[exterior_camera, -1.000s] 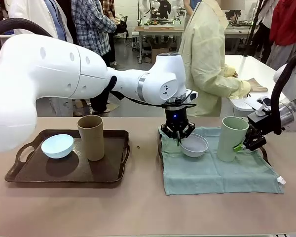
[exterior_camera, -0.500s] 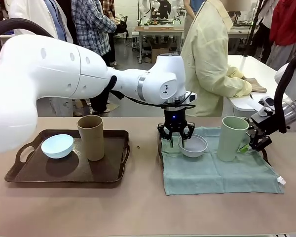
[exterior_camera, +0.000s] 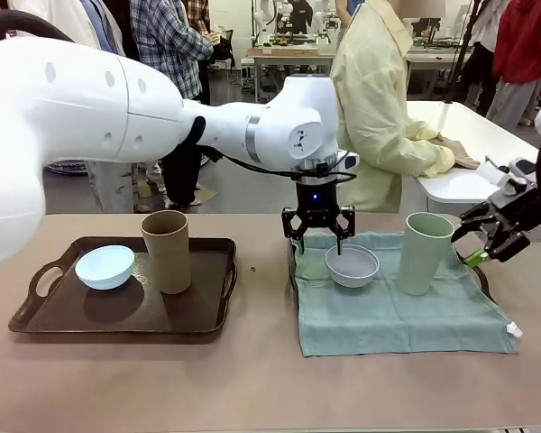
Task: Set up a tray with a mat and arrange the tableware.
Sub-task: Place the Picnic Bowl and Reusable plastic cup back onto the Handle tray in front of the human's position.
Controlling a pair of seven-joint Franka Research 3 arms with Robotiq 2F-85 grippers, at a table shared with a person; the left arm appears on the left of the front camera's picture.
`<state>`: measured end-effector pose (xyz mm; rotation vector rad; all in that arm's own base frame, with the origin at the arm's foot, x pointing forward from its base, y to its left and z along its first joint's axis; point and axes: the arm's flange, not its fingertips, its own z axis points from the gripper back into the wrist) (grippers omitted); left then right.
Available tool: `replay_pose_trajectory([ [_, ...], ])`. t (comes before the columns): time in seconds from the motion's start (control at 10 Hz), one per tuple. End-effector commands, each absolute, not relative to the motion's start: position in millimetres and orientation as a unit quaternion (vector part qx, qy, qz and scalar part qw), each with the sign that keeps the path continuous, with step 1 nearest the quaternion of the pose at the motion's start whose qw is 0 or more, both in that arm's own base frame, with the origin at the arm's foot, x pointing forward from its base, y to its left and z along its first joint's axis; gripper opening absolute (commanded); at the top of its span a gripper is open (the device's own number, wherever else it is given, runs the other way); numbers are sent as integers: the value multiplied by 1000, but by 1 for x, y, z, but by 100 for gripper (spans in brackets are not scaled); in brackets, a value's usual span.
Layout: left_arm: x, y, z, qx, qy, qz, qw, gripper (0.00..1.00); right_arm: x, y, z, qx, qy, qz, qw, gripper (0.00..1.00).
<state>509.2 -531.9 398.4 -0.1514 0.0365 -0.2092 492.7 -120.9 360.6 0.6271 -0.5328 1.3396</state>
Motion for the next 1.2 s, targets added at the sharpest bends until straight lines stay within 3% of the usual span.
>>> replay_pose_trajectory([
  [0.0,491,-512,423,-94,24,-127,987,85,473,-110,397,257,-179,540,781,100],
  [0.1,483,-502,442,-96,23,-127,987,85,467,-105,420,230,-136,480,835,100],
  [0.4,474,-473,488,-80,15,-133,988,85,459,-72,475,161,-70,381,908,100],
  [0.7,467,-451,530,-33,-15,-106,994,85,443,-28,524,80,-23,307,948,100],
  [1.1,452,-442,571,2,-49,-72,996,85,400,18,586,-66,-22,193,979,100],
])
